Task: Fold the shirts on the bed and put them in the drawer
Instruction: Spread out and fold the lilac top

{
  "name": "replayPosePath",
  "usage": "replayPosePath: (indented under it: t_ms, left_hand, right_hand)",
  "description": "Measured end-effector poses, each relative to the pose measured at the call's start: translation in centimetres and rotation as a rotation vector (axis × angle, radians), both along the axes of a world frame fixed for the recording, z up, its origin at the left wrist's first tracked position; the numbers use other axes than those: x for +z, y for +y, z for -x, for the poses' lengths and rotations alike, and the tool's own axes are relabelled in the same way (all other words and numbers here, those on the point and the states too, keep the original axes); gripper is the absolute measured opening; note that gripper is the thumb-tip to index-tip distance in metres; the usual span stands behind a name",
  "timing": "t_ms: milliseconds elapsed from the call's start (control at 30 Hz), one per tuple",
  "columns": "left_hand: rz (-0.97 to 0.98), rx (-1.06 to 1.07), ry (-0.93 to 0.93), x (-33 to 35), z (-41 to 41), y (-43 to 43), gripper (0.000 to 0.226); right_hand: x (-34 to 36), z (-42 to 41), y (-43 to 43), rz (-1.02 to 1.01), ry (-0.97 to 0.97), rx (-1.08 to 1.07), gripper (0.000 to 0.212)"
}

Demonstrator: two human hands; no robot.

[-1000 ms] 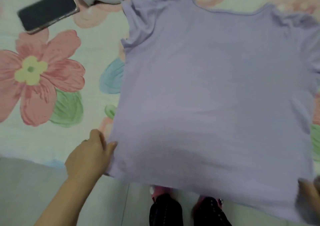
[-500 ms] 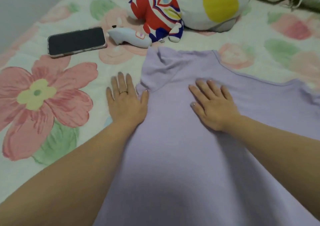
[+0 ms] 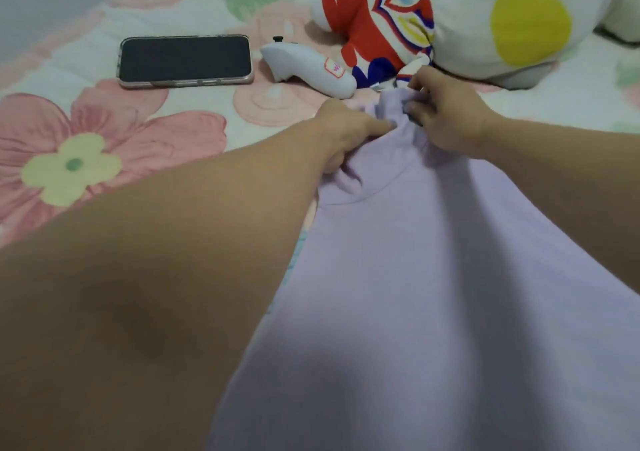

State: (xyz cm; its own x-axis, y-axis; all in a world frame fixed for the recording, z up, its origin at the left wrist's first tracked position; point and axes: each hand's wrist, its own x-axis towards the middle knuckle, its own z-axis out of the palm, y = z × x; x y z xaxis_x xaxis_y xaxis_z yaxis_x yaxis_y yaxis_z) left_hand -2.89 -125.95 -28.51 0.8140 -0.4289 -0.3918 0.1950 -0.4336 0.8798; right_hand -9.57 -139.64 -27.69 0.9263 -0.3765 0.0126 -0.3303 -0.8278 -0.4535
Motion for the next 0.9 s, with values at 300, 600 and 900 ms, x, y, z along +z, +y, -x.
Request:
replayPosePath:
  t_ms: [300,600,900]
  left_hand:
    - [0.204,-0.039,-0.289,-1.2,-0.3,0.9,0.033]
    - [-0.06,-0.307,-0.338,-1.1,0.0,3.6,0.077]
    - [-0.26,-0.03,-0.976,-0.8,11.5,8.9,0.06]
  right_hand:
    - [-3.4,0.4,-0.4,0.157,-0.044,-0.261,0.023]
    - [-5.5,-0.1,-1.0,0.247,-0.025,-0.292,0.009]
    - [-2.8,4.3,5.2,0.207,-0.452,0.068,0.034]
